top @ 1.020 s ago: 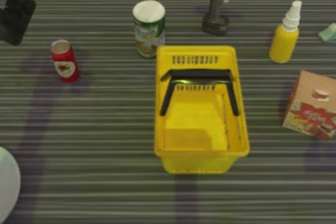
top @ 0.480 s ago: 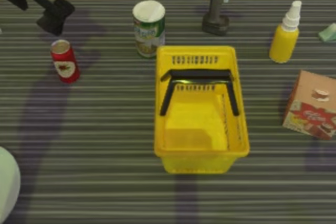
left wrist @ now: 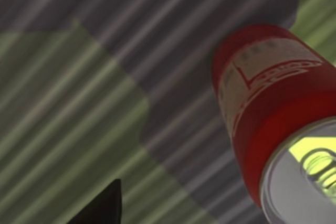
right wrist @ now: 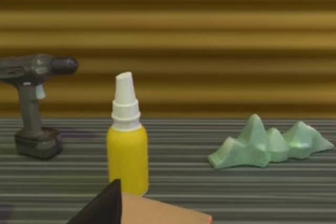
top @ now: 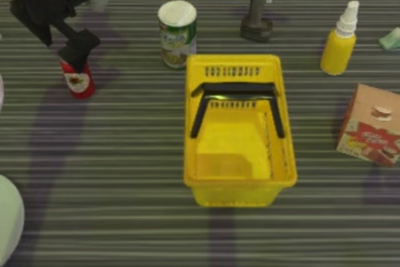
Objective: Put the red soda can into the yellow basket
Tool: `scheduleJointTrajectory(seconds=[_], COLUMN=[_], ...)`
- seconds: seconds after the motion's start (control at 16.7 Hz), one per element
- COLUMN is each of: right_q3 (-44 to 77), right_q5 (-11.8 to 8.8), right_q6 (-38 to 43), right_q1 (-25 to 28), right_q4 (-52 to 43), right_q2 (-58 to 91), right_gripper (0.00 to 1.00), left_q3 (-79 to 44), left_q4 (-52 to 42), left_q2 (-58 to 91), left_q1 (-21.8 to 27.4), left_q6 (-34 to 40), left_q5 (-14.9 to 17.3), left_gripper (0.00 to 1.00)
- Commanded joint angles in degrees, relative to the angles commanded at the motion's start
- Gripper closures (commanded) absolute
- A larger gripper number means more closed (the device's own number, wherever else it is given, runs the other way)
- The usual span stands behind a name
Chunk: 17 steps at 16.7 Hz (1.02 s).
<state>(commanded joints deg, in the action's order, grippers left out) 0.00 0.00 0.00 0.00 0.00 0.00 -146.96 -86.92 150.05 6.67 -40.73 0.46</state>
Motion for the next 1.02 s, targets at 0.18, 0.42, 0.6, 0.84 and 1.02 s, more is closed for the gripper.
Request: scheduleJointTrajectory(seconds=[0.18, 0.42, 0.6, 0.84, 1.02], right_q3=[0.0, 0.0, 0.0, 0.0, 0.0], right_q5=[0.0, 0.0, 0.0, 0.0, 0.0], right_q6=[0.0, 0.0, 0.0, 0.0, 0.0], right_q1=[0.0, 0.0, 0.0, 0.0, 0.0], right_q4=[0.0, 0.0, 0.0, 0.0, 0.0], right_q2=[0.0, 0.0, 0.0, 0.0, 0.0], right_gripper=[0.0, 0.0, 0.0, 0.0, 0.0], left_q3=[0.0, 1.12, 7.13, 14.39, 14.7], left_q4=[0.0, 1.05, 6.16, 12.65, 12.94], left_q2=[0.0, -0.16, -0.99, -1.71, -1.75], left_q1=[0.0, -0.15, -0.08, -0.06, -0.06], left_q6=[0.0, -0.11, -0.06, -0.04, -0.04], left_q5=[0.0, 0.0, -0.01, -0.02, -0.02], left_gripper=[0.0, 0.0, 0.0, 0.0, 0.0])
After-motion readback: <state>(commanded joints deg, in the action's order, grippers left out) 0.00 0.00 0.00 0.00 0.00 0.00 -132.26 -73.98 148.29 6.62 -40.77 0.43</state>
